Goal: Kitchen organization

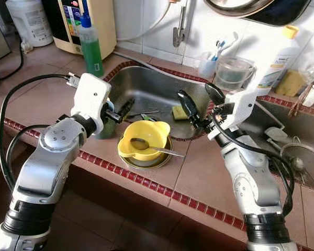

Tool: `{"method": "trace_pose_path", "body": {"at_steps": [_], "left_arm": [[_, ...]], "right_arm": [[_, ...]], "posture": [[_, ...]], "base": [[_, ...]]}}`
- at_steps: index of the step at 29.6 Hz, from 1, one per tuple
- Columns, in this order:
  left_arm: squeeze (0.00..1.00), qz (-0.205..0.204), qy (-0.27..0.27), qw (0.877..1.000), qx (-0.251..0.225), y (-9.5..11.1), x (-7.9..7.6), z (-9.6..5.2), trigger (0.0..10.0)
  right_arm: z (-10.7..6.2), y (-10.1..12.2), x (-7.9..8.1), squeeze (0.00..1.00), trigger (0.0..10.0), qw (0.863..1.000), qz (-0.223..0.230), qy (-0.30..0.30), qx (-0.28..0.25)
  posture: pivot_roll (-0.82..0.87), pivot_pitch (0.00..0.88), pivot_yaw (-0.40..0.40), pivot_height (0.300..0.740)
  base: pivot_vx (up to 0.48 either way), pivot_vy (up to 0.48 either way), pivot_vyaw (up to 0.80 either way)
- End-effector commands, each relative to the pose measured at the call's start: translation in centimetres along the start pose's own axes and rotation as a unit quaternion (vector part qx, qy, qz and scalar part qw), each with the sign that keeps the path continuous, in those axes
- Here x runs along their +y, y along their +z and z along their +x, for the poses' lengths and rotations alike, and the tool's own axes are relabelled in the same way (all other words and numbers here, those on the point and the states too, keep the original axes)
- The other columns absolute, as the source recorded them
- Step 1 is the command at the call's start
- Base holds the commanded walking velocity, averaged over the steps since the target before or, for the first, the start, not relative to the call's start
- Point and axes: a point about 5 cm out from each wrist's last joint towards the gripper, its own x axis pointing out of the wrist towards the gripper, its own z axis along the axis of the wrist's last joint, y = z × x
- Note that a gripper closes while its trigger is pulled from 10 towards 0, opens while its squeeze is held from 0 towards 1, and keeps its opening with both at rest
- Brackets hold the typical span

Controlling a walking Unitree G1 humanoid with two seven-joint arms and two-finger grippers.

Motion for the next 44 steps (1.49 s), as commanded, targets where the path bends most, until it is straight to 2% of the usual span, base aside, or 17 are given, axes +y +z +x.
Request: {"method": "trace_pose_path", "body": {"at_steps": [1,4,5,6,9,11,12,14,16,19,20,23,26,31,34,39,44], "left_arm": [[0.0,-0.005,0.003,1.0,-0.012,0.5,0.1,0.1,10.0],[0.0,-0.007,0.003,1.0,-0.017,0.4,-0.2,0.2,10.0],[0.0,-0.017,0.014,0.999,-0.036,0.5,-0.5,0.1,10.0],[0.0,-0.051,0.025,0.997,-0.056,0.5,-0.9,0.1,10.0],[0.0,-0.092,0.048,0.99,-0.093,0.6,-1.2,0.0,10.0],[0.0,-0.106,0.054,0.988,-0.095,0.4,-1.3,0.0,10.0],[0.0,-0.123,0.064,0.985,-0.107,-0.1,-1.7,-0.1,10.0],[0.0,-0.126,0.071,0.983,-0.113,-0.4,-1.9,-0.2,10.0],[0.0,-0.154,0.076,0.978,-0.118,-1.1,-2.3,-0.3,10.0],[0.0,-0.155,0.084,0.977,-0.121,-2.6,-2.7,-0.5,10.0],[0.0,-0.18,0.092,0.972,-0.123,-3.5,-2.8,-0.6,10.0],[0.0,-0.17,0.09,0.973,-0.125,-4.0,-3.2,-0.5,10.0],[0.0,-0.158,0.074,0.977,-0.122,-4.6,-3.7,0.2,10.0],[0.0,-0.183,0.074,0.969,-0.146,-4.3,-3.4,0.7,10.0],[0.0,-0.181,0.084,0.969,-0.143,-4.7,-3.3,0.7,10.0],[0.0,-0.156,0.098,0.976,-0.119,-5.9,-3.3,0.5,10.0],[0.0,-0.127,0.12,0.979,-0.109,-6.2,-2.8,0.1,10.0]], "right_arm": [[-0.3,0.5,0.0,0.0,10.0,1.0,-0.009,-0.005,-0.004],[-0.3,0.7,-0.1,0.0,10.0,1.0,-0.022,-0.01,-0.006],[-0.3,1.1,-0.3,0.0,10.0,0.998,-0.052,-0.031,-0.022],[-0.2,1.3,-0.5,0.0,10.0,0.996,-0.066,-0.049,-0.033],[-0.3,1.5,-0.8,0.0,10.0,0.992,-0.091,-0.073,-0.047],[-0.4,1.4,-0.9,0.0,10.0,0.991,-0.098,-0.081,-0.048],[-0.7,1.1,-1.3,0.0,10.0,0.983,-0.132,-0.116,-0.048],[-0.9,0.9,-1.6,0.0,10.0,0.978,-0.149,-0.137,-0.048],[-1.3,0.4,-2.0,0.0,10.0,0.971,-0.162,-0.167,-0.045],[-1.9,-0.7,-1.7,0.0,10.0,0.966,-0.188,-0.174,-0.041],[-2.2,-1.6,-1.3,0.0,10.0,0.965,-0.195,-0.174,-0.033],[-2.4,-2.3,-1.0,0.0,10.0,0.967,-0.184,-0.172,-0.028],[-2.1,-2.5,-0.7,0.0,10.0,0.967,-0.178,-0.179,-0.035],[-2.0,-2.5,-1.0,0.0,10.0,0.964,-0.185,-0.187,-0.047],[-2.3,-2.7,-1.2,0.0,10.0,0.963,-0.181,-0.195,-0.046],[-3.1,-3.6,-1.0,0.0,10.0,0.963,-0.17,-0.205,-0.036],[-3.6,-4.3,-0.6,0.0,10.0,0.964,-0.162,-0.207,-0.027]], "posture": [[-0.16,0.036,-0.033,0.74],[-0.16,0.038,-0.034,0.74],[-0.16,0.038,-0.034,0.74],[-0.17,0.04,-0.031,0.74],[-0.17,0.043,-0.03,0.74],[-0.17,0.044,-0.03,0.74],[-0.17,0.045,-0.034,0.74],[-0.17,0.045,-0.034,0.74],[-0.17,0.043,-0.035,0.74],[-0.17,0.034,-0.036,0.74],[-0.18,0.033,-0.035,0.74],[-0.18,0.026,-0.047,0.74],[-0.19,0.023,-0.047,0.74],[-0.21,0.011,-0.027,0.74],[-0.22,0.006,-0.014,0.74],[-0.23,0.003,-0.007,0.74],[-0.22,0.002,-0.015,0.74]], "base": [[0.0,0.0,0.0],[0.0,0.0,0.0],[0.0,0.0,0.0],[0.0,0.0,0.0],[0.0,0.0,0.0],[0.0,0.0,0.0],[0.0,0.0,0.0],[0.0,0.0,0.0],[0.0,0.0,0.0],[0.0,0.0,0.0],[0.0,0.0,0.0],[0.0,0.0,0.0],[0.0,0.0,0.0],[0.0,0.0,0.0],[0.0,0.0,0.0],[0.0,0.0,0.0],[0.0,0.0,0.0]]}}
